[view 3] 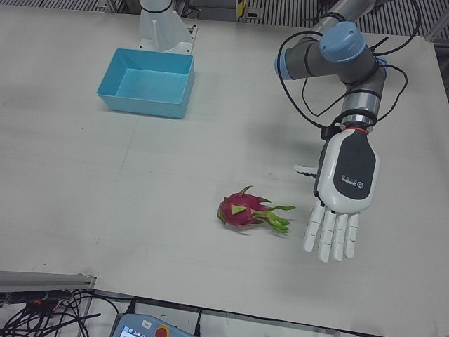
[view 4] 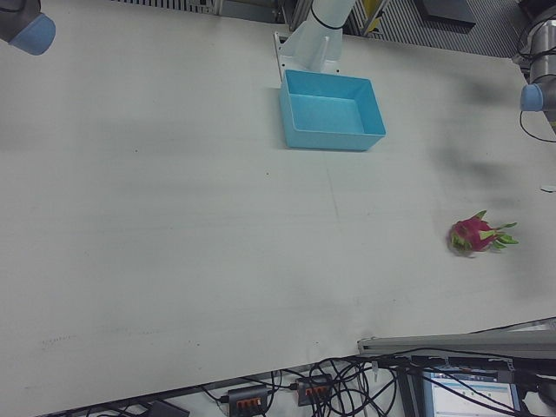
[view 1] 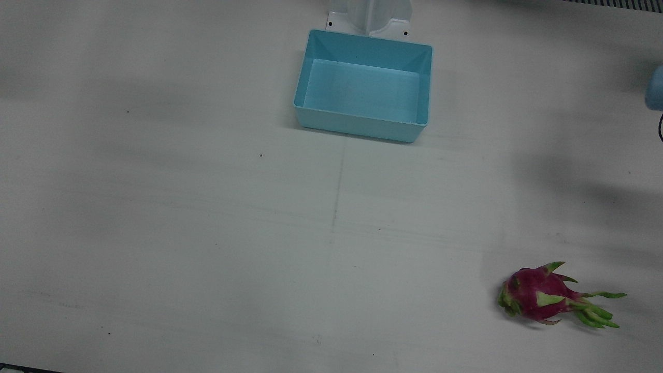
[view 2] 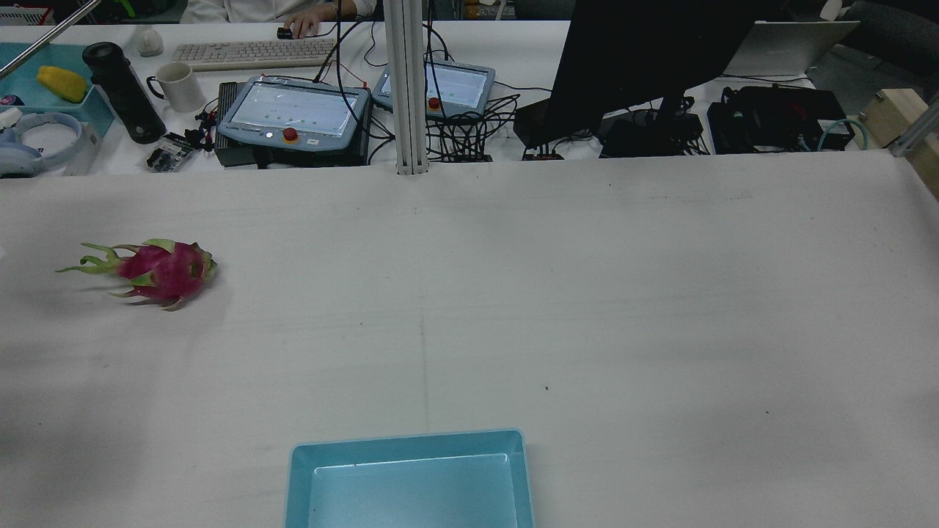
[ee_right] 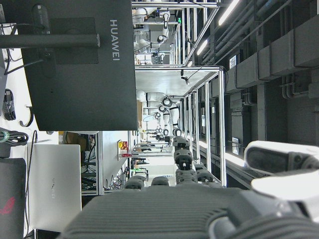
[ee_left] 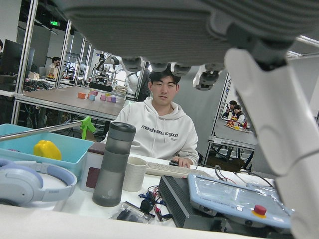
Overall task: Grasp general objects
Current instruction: 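Move the left hand down to the pink dragon fruit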
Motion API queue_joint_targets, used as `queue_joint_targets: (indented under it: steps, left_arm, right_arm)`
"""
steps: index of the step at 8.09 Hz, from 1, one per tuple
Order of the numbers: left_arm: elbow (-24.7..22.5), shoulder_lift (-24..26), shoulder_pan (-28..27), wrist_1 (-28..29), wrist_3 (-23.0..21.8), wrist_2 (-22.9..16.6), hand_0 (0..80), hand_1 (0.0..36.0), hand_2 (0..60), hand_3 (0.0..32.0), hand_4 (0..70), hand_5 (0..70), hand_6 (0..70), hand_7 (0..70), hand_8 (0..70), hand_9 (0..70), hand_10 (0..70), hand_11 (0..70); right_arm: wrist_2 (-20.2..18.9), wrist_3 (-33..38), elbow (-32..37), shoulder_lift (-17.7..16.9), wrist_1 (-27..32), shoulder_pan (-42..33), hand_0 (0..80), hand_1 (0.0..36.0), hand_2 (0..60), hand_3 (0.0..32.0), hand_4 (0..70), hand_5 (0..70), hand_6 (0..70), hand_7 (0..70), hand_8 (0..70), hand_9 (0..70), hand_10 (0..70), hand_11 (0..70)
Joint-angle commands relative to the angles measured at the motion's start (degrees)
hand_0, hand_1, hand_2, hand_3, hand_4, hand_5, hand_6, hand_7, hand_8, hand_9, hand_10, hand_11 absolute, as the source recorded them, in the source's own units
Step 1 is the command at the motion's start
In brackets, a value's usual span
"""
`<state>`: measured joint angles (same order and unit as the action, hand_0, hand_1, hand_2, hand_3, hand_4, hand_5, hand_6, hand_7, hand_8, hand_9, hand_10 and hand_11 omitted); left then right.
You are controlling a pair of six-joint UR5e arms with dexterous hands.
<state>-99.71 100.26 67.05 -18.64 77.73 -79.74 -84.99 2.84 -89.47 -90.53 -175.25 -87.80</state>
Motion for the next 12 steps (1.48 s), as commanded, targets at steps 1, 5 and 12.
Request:
queue_joint_targets:
  steps: [1,5,12]
  left_arm:
    - [2.2,-1.0,-9.8,1.1,0.5,7.4,53.6,19.9,2.4,0.0,1.1,4.1,0.0,2.7,0.0,0.0,1.6,4.9]
    - [4.9,4.6,-17.6,-3.4,-0.3,10.3,53.9,20.3,3.2,0.0,1.7,12.5,0.0,4.7,0.0,0.0,2.3,5.9]
    - [12.7,13.4,-17.7,-11.9,-5.7,9.3,56.2,22.5,4.0,0.0,2.0,17.4,0.0,5.8,0.0,0.0,2.5,6.3]
  right_arm:
    - [0.0,0.0,0.0,0.0,0.0,0.0,0.0,0.0,0.0,0.0,0.0,0.0,0.0,0.0,0.0,0.0,0.0,0.0]
    - [0.0,0.0,0.0,0.0,0.0,0.0,0.0,0.0,0.0,0.0,0.0,0.0,0.0,0.0,0.0,0.0,0.0,0.0]
    - [0.0,0.0,0.0,0.0,0.0,0.0,0.0,0.0,0.0,0.0,0.0,0.0,0.0,0.0,0.0,0.0,0.0,0.0]
